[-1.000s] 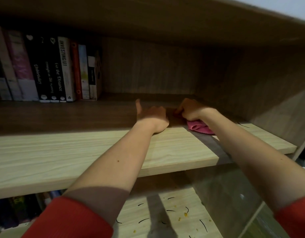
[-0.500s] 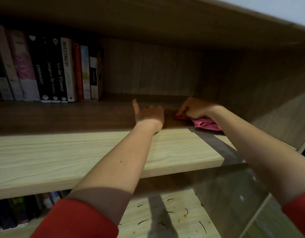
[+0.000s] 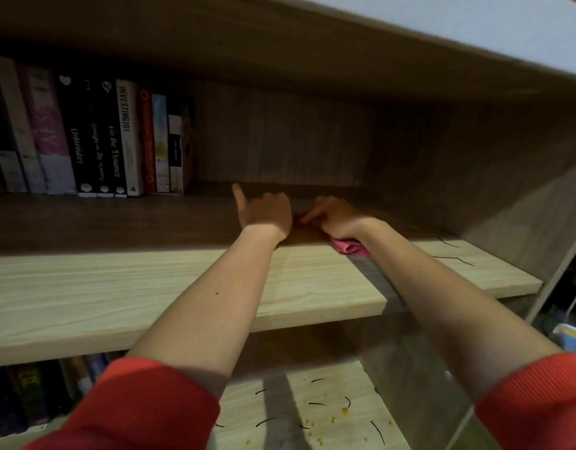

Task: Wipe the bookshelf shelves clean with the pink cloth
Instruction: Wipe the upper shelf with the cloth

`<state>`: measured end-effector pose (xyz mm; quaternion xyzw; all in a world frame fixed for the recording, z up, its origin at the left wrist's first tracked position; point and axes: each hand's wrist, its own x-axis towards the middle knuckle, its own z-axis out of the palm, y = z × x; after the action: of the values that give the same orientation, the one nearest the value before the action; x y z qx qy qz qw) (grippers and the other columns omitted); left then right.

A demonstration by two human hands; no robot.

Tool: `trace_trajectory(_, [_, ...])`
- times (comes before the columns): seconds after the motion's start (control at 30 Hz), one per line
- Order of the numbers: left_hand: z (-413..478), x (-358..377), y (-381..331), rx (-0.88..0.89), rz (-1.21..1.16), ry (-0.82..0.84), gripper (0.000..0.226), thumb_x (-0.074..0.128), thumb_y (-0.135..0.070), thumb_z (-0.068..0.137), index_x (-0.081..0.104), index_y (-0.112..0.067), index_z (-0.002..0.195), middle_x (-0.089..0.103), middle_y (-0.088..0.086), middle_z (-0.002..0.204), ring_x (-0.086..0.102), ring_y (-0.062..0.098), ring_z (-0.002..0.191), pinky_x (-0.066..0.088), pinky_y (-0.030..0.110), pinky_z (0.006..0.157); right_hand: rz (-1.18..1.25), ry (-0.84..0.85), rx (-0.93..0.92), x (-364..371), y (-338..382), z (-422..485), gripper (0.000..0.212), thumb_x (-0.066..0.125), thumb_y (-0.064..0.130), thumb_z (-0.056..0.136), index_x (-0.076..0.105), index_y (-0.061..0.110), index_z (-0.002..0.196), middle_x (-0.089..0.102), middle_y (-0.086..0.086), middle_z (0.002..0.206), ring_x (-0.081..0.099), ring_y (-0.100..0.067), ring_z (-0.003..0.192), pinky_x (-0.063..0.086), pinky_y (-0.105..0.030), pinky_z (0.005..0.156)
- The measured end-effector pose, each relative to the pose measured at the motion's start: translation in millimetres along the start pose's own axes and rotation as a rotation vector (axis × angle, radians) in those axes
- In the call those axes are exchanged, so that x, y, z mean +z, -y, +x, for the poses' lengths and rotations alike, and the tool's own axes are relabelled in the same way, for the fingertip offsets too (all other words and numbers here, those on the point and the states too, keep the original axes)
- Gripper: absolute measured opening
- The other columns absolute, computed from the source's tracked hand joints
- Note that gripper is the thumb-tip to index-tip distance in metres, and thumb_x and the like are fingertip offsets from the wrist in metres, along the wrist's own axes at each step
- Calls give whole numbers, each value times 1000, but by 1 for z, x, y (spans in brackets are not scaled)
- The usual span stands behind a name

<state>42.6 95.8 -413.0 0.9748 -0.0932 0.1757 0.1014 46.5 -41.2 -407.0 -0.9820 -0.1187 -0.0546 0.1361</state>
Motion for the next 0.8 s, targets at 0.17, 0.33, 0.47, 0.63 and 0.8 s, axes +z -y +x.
trace_trajectory(0.17, [-4,-5,2,-13,-59,-46,29,33,-19,98,61,-16,105,64,2,94,60,24,104,-6,55,112,101,6,-130,4,21,-56,37,43,0,94,66,20,115,55,2,120,50,-13,110,39,-27,102])
trace_trajectory(0.33, [-31,-20,-2,48,-162,79,34,36,-16,94,62,-23,114,61,2,111,50,24,118,6,52,112,149,-24,-250,3,37,-108,27,52,4,92,69,15,110,47,14,93,49,-3,88,39,-9,83])
trace_trajectory(0.47, [-72,-28,1,135,-400,95,37,37,-8,92,61,-26,115,57,-2,125,40,20,129,-1,55,112,189,-36,-299,6,42,-144,28,54,3,91,71,19,106,50,12,92,46,-2,91,31,-7,85])
trace_trajectory(0.63, [-101,-16,1,113,-335,-69,42,36,-4,92,58,-24,122,52,-4,132,43,14,127,-3,49,113,282,-63,-309,8,39,-181,34,56,-2,87,74,27,93,56,6,97,51,-12,100,40,-30,97])
trace_trajectory(0.8, [-99,-15,-5,139,-262,-52,45,37,0,90,54,-20,127,52,-1,132,42,16,127,-4,52,113,352,-227,-238,-2,29,-181,35,55,-1,89,71,30,95,58,2,98,51,-17,100,43,-33,93])
